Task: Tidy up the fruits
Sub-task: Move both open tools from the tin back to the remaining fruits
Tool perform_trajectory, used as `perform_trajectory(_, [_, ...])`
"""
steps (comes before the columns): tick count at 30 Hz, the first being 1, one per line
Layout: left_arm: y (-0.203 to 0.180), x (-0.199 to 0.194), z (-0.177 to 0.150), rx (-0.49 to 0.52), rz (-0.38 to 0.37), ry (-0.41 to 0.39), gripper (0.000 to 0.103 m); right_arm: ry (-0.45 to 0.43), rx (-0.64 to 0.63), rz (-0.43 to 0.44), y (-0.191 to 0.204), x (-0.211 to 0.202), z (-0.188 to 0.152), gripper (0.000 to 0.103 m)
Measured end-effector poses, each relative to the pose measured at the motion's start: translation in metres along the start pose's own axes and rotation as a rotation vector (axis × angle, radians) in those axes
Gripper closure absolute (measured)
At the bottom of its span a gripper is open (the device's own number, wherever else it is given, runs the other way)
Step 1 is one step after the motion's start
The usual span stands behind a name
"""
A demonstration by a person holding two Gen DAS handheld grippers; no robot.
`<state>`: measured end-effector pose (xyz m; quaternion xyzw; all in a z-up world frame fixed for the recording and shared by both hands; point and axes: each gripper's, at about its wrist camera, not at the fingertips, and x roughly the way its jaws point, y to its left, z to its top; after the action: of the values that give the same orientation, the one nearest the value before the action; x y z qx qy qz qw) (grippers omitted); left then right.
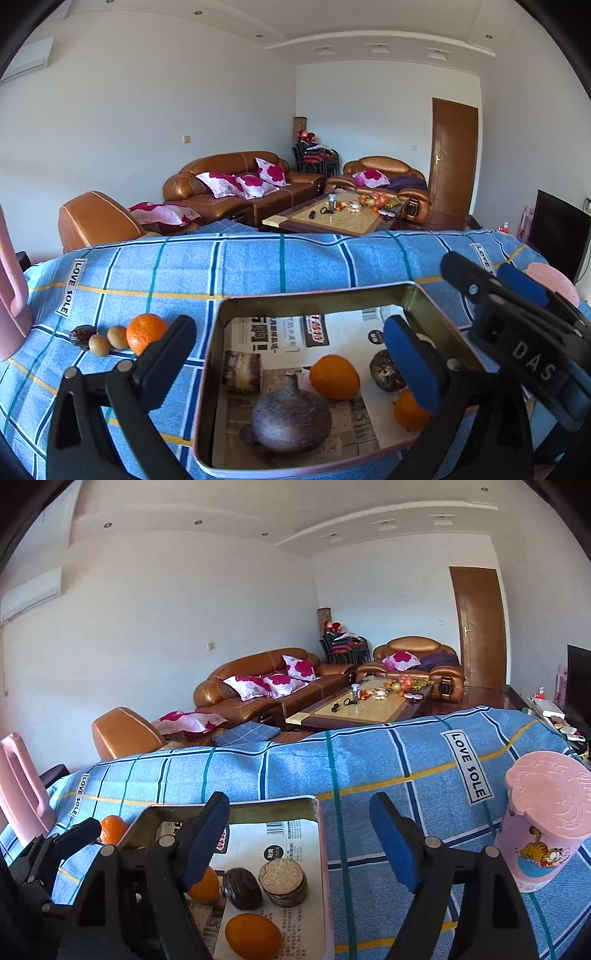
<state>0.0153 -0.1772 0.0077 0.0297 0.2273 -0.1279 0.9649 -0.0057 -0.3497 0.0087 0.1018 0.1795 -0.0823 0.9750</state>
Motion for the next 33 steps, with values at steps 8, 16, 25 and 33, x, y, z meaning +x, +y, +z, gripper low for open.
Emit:
perform_trajectory(8, [0.012,-0.004,0.001,0.009,0.118,-0.05,0.0,-0.13,0.012,-0.06,-0.003,-0.018,0.001,0.023])
perform_trajectory(16, [0.015,-0.009,-0.003,0.001,0.124,-0.045,0.0,-0.093,0.005,-0.09,0.0,-0.019,0.0,0.023])
perform_trajectory(25, [0.03,-0.018,-0.01,-0.03,0.121,-0.029,0.0,-0.058,0.006,-0.094,0.008,-0.027,-0.006,0.023])
perform_trajectory(33, [0.043,-0.024,-0.014,-0.007,0.147,-0.019,0.0,-0.072,0.012,-0.113,0.016,-0.043,-0.013,0.023])
